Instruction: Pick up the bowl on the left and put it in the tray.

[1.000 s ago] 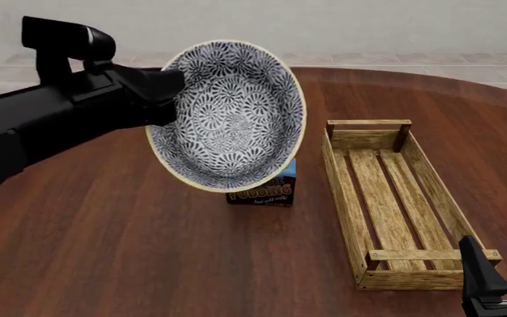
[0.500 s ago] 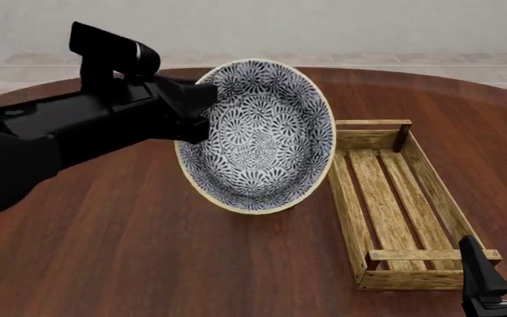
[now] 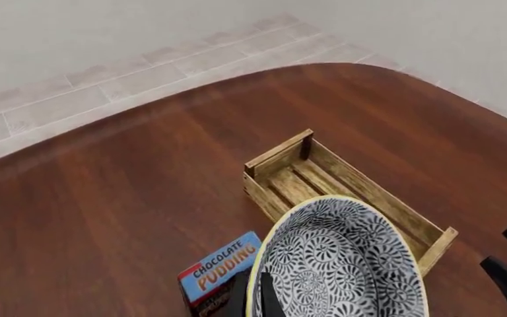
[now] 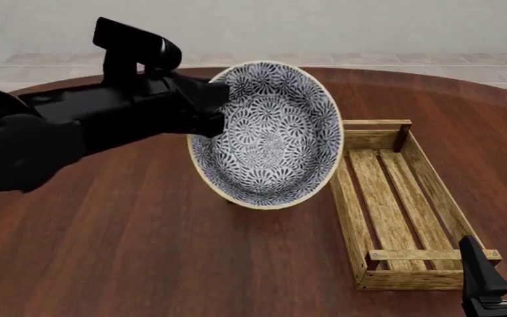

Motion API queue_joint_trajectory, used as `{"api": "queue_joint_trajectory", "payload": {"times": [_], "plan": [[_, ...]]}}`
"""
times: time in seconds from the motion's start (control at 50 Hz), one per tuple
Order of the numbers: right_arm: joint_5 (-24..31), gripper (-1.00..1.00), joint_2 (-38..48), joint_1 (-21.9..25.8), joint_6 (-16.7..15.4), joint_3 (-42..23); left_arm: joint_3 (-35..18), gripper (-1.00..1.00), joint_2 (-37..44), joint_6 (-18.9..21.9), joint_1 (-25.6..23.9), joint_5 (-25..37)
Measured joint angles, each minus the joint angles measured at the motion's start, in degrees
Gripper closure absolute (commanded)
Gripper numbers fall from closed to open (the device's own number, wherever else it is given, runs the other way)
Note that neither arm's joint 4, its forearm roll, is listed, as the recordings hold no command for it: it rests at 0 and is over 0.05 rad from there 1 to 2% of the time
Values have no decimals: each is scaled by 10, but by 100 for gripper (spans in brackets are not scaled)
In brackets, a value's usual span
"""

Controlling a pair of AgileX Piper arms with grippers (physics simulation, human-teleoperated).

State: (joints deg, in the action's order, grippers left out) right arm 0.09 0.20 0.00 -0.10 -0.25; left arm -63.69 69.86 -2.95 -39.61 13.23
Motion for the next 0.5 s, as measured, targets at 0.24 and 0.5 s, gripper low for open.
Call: {"api": "queue_joint_trajectory", "payload": {"times": [0.24,0.5], "plan": [[0,-100,0,0,0,0,-17,100,16,10,-5,3],[0,-100,0,0,0,0,-38,100,32,7,-18,10]]}}
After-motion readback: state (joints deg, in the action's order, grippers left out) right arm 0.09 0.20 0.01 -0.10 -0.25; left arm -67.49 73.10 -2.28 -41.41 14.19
